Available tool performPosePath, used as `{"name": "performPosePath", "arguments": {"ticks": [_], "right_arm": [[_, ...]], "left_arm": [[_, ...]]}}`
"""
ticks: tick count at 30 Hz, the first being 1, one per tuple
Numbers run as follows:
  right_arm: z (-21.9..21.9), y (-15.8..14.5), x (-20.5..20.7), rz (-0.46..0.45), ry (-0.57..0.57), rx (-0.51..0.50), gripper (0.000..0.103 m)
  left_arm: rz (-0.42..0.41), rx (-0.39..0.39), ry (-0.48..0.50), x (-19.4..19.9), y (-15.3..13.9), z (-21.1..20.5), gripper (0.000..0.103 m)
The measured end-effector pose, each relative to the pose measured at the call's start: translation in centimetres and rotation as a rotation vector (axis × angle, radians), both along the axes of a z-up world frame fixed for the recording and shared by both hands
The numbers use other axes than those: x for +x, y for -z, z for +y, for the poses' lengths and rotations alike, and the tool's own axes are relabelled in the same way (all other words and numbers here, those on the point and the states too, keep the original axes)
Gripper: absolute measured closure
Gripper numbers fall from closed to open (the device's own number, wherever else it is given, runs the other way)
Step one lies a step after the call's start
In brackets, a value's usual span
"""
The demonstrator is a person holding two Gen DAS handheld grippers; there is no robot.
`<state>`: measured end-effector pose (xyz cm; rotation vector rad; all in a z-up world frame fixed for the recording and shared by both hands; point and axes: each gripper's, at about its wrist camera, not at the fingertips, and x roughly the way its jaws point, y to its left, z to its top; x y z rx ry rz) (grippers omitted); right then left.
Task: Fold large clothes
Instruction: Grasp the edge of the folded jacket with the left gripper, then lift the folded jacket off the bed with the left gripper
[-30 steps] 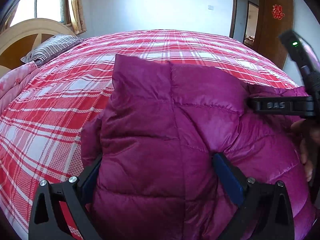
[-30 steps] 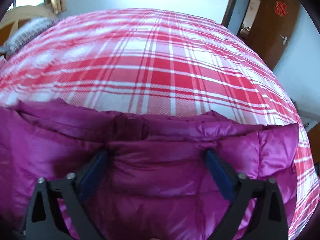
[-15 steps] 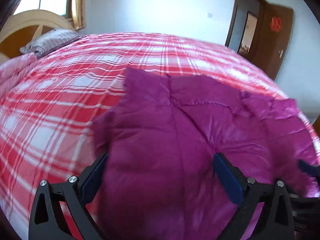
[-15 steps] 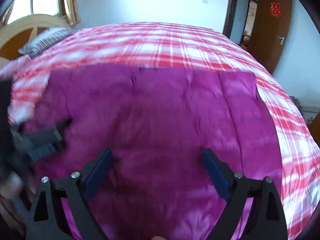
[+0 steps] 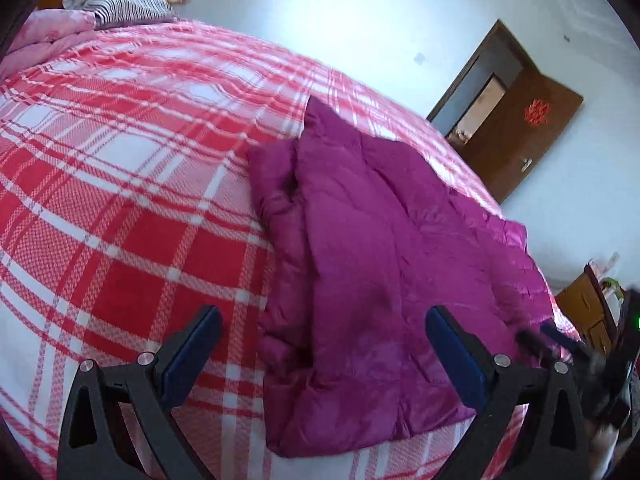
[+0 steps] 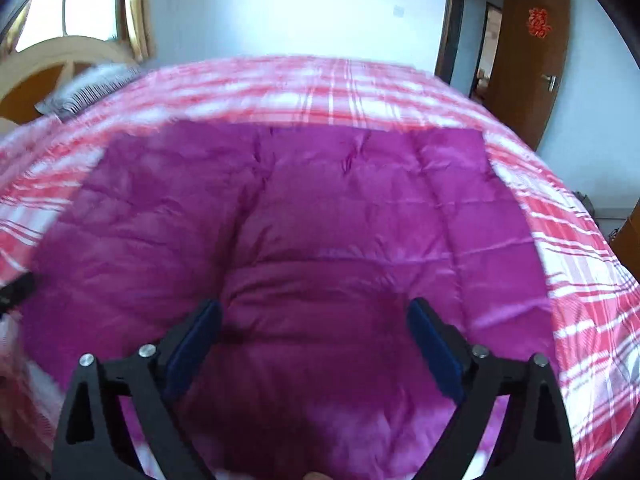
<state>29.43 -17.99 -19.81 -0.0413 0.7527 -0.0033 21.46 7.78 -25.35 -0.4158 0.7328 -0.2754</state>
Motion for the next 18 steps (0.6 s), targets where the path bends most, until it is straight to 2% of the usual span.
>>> {"name": "performPosePath", "arguments": {"ticks": [5,6,8,10,11,12,14,18], "right_arm": [[0.0,2.3,-1.1,0.032,-0.022,-0.013,0.007],[0.2,2.7,-1.0,0.034,-0.025,-0.025,0.007],[0.6,3.3,-0.5,0.045,-0.032,-0.037,0.005],[0.4,3.5,0.1,0.054,-0.038,-0.024,0.004],[0.2,3.6,0.2,0.058,-0.041,-0.012,0.002],[0.0,3.6,0.3,0.059,-0.045,0.000,0.002],[0.1,3.7,0.3,0.048,-0.050,0.002,0.001],[0.2,3.7,-0.4,0.014,-0.051,0.016,0.000]], "left_arm": [[-0.016,-0.034,0.053,0.4,0.1,-0.7,0.004],[-0.018,-0.072,0.088,0.5,0.1,-0.9,0.019],[0.010,-0.100,0.128,0.7,0.3,-1.4,0.040],[0.008,-0.116,0.136,0.9,0.3,-1.3,0.050],[0.015,-0.142,0.145,0.9,0.3,-1.2,0.065],[0.021,-0.180,0.147,0.9,0.2,-1.0,0.072],[0.015,-0.210,0.136,0.7,-0.6,-0.9,0.075],[-0.080,-0.197,0.168,-0.7,-4.8,-2.2,0.076]]}}
